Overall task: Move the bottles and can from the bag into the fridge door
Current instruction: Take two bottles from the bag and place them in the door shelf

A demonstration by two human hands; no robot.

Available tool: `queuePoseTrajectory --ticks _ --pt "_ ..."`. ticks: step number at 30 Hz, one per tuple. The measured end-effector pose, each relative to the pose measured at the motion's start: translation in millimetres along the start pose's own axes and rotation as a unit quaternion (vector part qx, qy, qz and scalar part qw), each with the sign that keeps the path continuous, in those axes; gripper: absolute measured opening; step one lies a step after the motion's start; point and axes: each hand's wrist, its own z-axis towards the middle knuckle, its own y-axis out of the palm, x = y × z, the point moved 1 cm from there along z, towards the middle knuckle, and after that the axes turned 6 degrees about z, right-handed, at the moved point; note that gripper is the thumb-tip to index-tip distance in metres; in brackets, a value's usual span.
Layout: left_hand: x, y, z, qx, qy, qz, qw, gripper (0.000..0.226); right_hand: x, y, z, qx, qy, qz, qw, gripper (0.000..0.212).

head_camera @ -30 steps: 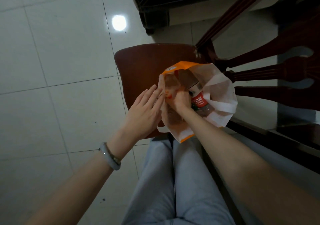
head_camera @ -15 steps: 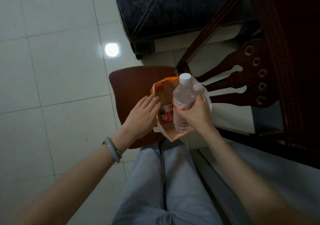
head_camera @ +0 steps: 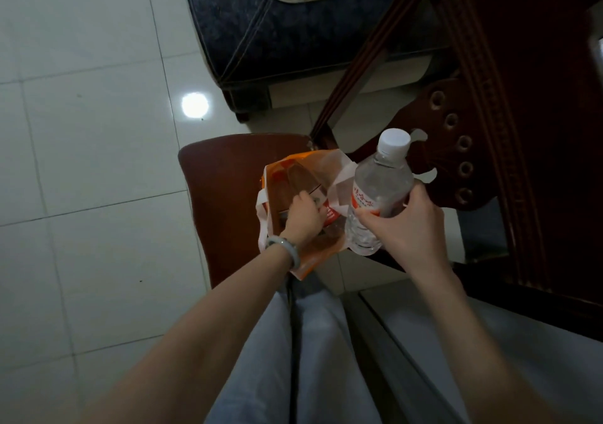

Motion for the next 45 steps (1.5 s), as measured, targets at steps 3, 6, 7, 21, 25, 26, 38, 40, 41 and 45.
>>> queuePoseTrajectory --ticks 3,6,7,21,25,26,38,40,41,45 --pt "-4 15 27 -0.001 -0.102 -0.096 0.990 0.031 3 -3 5 0.004 -0.007 0.004 1.000 0.066" --pt "-6 28 47 -0.016 -0.150 -0.186 0.971 0.025 4 -2 13 0.000 -0.010 0.007 1.000 0.065" --pt "-9 33 54 -0.026 -0.169 -0.219 0.961 0.027 4 -1 16 -0.004 -0.009 0.006 1.000 0.065" --pt "2 24 30 0.024 -0.166 -0.305 0.937 0.033 2 -1 27 -0.009 -0.023 0.008 1.000 0.064" --pt "6 -1 -22 0.100 -0.033 -0.228 0.968 0.049 -5 -11 15 -0.007 -0.030 0.017 0.999 0.069" --pt "6 -7 -34 0.109 -0.006 -0.208 0.972 0.048 -8 -16 10 -0.006 -0.035 0.024 0.999 0.071" --pt "34 -109 -165 0.158 0.202 -0.096 0.962 0.062 -28 -63 -58 0.024 -0.060 0.060 0.996 0.064" --pt "37 -118 -178 0.161 0.226 -0.069 0.958 0.065 -31 -68 -71 0.029 -0.066 0.065 0.995 0.061" --pt "39 -122 -186 0.160 0.246 -0.060 0.954 0.066 -32 -70 -78 0.033 -0.071 0.070 0.994 0.061" --pt "38 -135 -211 0.147 0.326 -0.005 0.934 0.065 -38 -81 -117 0.076 -0.101 0.096 0.987 0.066"
